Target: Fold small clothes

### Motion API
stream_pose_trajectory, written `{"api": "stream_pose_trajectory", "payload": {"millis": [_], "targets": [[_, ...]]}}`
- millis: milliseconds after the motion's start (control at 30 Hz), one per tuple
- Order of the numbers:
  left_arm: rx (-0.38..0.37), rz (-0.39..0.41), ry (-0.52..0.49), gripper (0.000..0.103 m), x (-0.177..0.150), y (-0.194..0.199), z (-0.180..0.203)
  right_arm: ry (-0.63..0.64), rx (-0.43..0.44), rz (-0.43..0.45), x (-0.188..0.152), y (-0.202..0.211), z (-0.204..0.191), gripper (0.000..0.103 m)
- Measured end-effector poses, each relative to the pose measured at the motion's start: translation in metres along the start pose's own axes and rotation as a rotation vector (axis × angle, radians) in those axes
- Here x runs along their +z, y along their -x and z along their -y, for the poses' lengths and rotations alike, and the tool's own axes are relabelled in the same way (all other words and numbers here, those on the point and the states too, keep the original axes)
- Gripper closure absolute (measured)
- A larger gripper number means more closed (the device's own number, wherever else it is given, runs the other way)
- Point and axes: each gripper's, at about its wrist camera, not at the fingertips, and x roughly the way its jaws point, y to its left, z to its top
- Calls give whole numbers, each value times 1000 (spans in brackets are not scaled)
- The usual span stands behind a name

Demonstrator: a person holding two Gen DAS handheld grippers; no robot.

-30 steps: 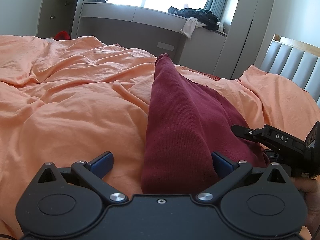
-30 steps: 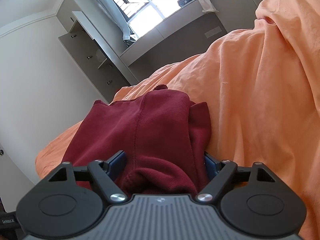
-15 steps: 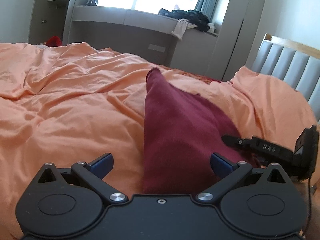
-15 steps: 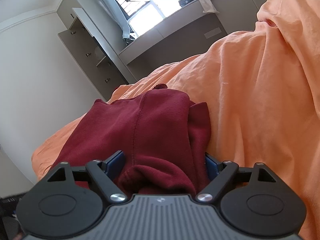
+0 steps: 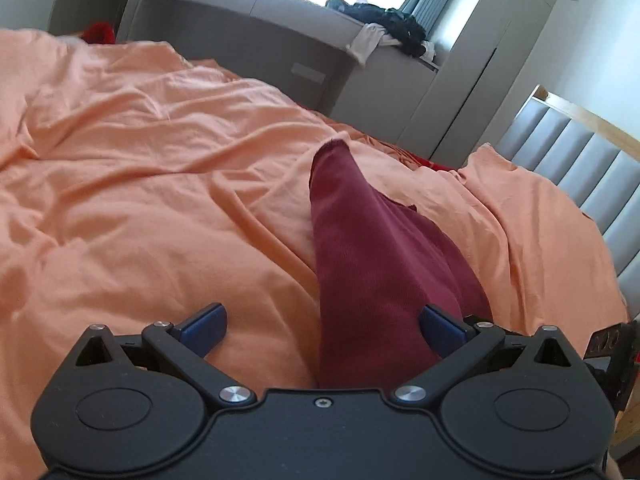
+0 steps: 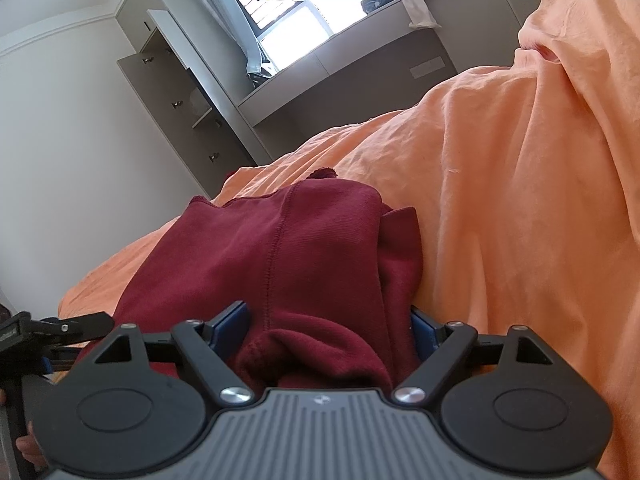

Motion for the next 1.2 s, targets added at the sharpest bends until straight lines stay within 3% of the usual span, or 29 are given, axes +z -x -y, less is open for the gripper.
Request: {"api": "stream_pose_trajectory", "payload": {"millis": [567,1033,1200], "targets": [[92,-6,-153,0,-5,-11,24,-6,5,3,-1,0,1,16],[95,-10,-159,0,-6,-12,27,0,1,5,-2,0,0,16],[80,-12,-187,8,-5,-13,31,22,2,6,-2,2,-5,26]]}}
